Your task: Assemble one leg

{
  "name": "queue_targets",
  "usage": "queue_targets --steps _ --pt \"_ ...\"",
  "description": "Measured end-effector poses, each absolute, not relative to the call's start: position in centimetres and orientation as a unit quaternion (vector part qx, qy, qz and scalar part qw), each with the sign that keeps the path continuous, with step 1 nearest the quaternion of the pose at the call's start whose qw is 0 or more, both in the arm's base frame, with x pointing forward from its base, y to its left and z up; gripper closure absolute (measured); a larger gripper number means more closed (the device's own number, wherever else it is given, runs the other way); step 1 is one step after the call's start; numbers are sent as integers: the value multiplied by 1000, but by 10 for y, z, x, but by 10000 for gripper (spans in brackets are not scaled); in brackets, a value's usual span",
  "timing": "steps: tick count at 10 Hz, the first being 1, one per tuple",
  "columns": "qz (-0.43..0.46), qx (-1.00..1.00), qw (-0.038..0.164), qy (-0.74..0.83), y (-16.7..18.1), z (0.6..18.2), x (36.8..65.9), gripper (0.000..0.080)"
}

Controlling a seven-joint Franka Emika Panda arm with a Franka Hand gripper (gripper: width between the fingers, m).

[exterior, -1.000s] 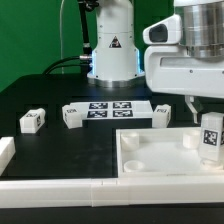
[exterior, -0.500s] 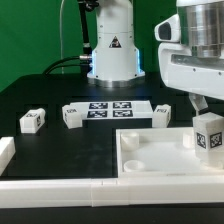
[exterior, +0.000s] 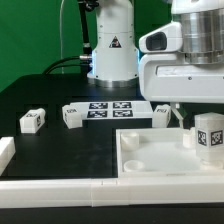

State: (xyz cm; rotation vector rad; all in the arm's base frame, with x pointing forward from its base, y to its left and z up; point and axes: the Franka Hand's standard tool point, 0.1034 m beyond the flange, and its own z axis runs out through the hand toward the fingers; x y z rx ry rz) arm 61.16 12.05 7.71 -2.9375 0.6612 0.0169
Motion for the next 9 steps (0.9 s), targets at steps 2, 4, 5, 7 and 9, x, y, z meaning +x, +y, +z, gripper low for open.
queue_targets --steps 2,4,5,7,9 --pt "-7 -992 63 108 121 77 613 150" --pt "-29 -998 49 -22 126 80 617 150" --pt "-37 -995 39 -80 130 83 619 150" --pt "-38 -992 35 -118 129 83 619 150" --pt "-38 -992 35 -115 129 83 619 261"
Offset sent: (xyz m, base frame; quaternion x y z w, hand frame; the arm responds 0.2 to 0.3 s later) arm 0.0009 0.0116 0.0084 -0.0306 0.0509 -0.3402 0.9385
